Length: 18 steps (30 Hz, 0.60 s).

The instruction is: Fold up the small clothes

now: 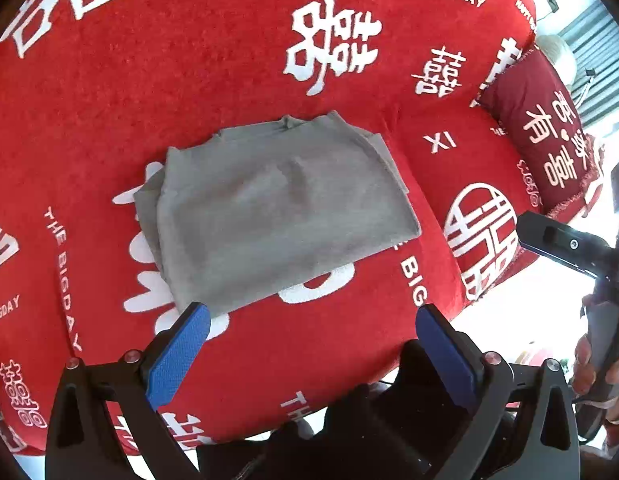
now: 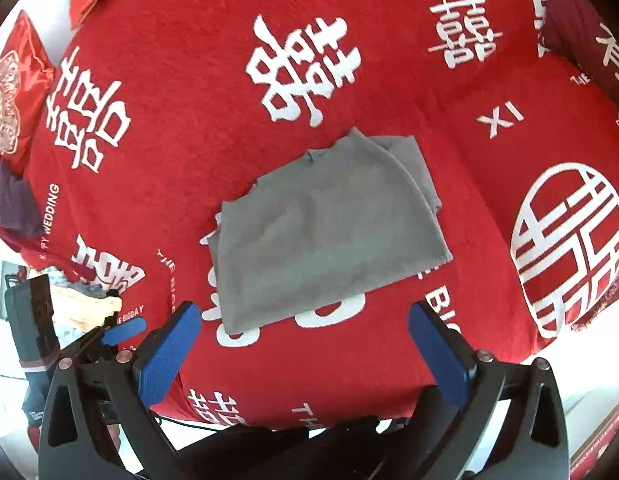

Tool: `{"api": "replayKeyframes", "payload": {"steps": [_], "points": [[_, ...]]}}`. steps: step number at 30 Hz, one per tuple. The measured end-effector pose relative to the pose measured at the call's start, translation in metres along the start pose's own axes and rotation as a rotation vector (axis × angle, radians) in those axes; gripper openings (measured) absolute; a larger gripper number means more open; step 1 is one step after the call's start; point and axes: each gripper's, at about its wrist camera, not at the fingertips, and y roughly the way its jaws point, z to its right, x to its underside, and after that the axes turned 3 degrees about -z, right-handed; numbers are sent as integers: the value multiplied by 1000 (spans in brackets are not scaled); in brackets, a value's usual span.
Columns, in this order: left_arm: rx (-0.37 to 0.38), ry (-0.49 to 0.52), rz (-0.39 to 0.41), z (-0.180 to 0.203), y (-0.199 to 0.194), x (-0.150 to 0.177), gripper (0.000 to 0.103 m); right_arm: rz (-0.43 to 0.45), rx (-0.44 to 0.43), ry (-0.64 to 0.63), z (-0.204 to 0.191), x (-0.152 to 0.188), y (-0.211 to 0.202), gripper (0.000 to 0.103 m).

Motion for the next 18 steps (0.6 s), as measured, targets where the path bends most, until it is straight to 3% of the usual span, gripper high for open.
{"api": "replayKeyframes", "payload": {"steps": [8,18], "points": [[-40,-10,-3,-3,1,-1,103,14,57,-10,0,-1,-6,103],[-29,-42,4,-12,3,0,103,-7,93,-33,-5,-5,-2,103]]}}
